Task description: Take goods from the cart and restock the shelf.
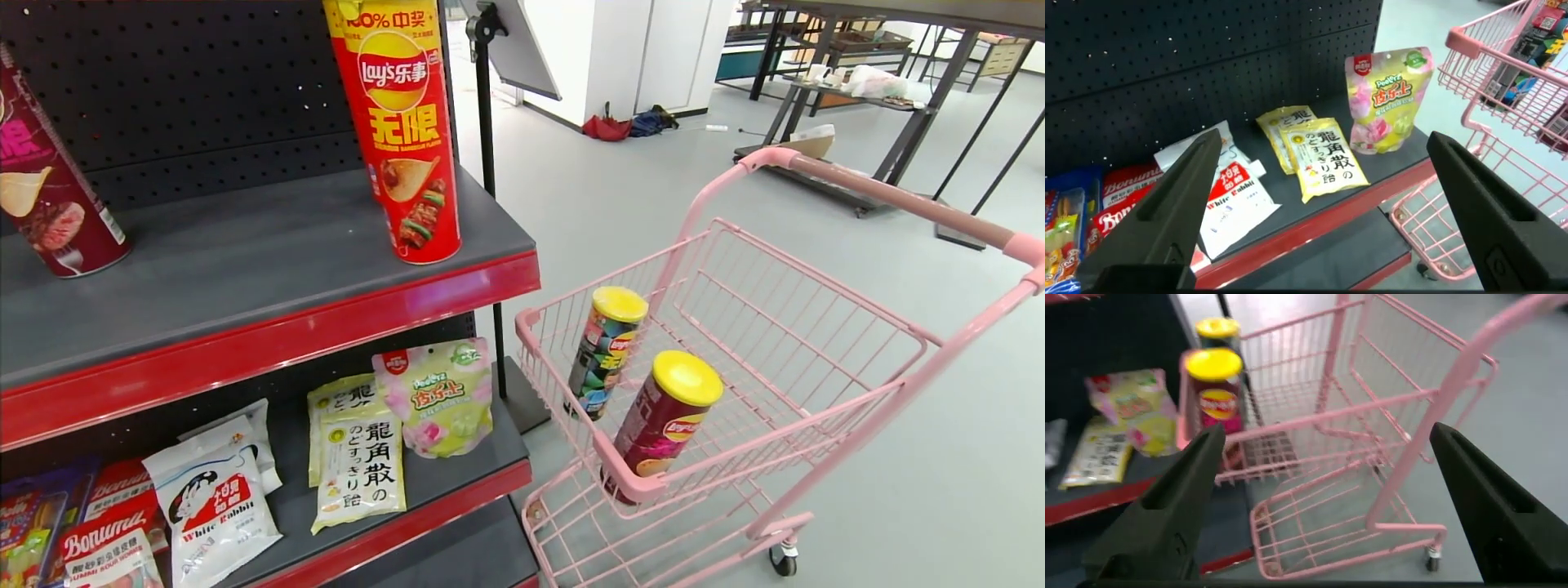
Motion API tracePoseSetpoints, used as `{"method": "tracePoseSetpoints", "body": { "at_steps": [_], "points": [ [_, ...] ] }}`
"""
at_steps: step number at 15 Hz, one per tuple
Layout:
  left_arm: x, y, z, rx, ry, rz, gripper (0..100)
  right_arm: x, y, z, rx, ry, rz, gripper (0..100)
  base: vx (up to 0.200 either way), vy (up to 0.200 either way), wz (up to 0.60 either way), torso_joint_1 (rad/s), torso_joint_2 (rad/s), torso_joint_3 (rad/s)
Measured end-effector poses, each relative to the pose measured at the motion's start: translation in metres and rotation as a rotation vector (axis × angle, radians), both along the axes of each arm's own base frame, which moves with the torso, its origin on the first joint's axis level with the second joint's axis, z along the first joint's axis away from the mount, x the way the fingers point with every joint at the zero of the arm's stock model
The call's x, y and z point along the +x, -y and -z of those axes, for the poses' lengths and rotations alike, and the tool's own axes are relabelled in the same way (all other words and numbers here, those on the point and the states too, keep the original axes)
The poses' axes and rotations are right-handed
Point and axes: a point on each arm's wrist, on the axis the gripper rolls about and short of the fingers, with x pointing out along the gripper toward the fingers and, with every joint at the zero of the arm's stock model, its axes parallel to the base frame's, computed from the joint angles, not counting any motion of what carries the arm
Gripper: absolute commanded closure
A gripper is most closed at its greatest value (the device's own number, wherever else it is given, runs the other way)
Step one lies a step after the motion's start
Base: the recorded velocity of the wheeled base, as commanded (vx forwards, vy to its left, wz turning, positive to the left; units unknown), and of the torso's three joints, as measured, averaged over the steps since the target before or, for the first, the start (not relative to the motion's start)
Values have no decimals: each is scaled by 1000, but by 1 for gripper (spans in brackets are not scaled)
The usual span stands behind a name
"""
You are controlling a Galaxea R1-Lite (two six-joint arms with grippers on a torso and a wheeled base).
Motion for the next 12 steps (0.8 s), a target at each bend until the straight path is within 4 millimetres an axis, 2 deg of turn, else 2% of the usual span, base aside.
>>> {"method": "tracePoseSetpoints", "body": {
  "at_steps": [1, 3, 5, 6, 8, 10, 12],
  "points": [
    [0, 0, 0, 0, 0, 0, 0, 13, -1, -22, 20, -22, -40, 0, 0, 0, 0, 0, 0, 0],
    [0, 0, 0, 2, 0, -1, 0, 55, -6, -55, 50, -57, -102, 0, 0, 0, 0, 0, 0, 0],
    [0, 0, 0, 2, 0, 1, 0, 111, -14, -66, 69, -90, -159, 0, 0, 0, 0, 0, 0, 0],
    [0, 0, 0, 1, 0, 1, 0, 137, -19, -62, 76, -112, -190, 0, 0, 0, 0, 0, 0, 0],
    [0, 0, 0, 1, 0, 0, 0, 181, -30, -41, 87, -168, -250, 0, 0, 0, 0, 0, 0, 0],
    [0, 0, 0, 1, 0, 0, 0, 211, -42, -17, 91, -223, -305, 0, 0, 0, 0, 0, 0, 0],
    [0, 0, 0, 1, 0, 1, 0, 224, -59, 4, 86, -294, -385, 0, 0, 0, 0, 0, 0, 0]
  ]
}}
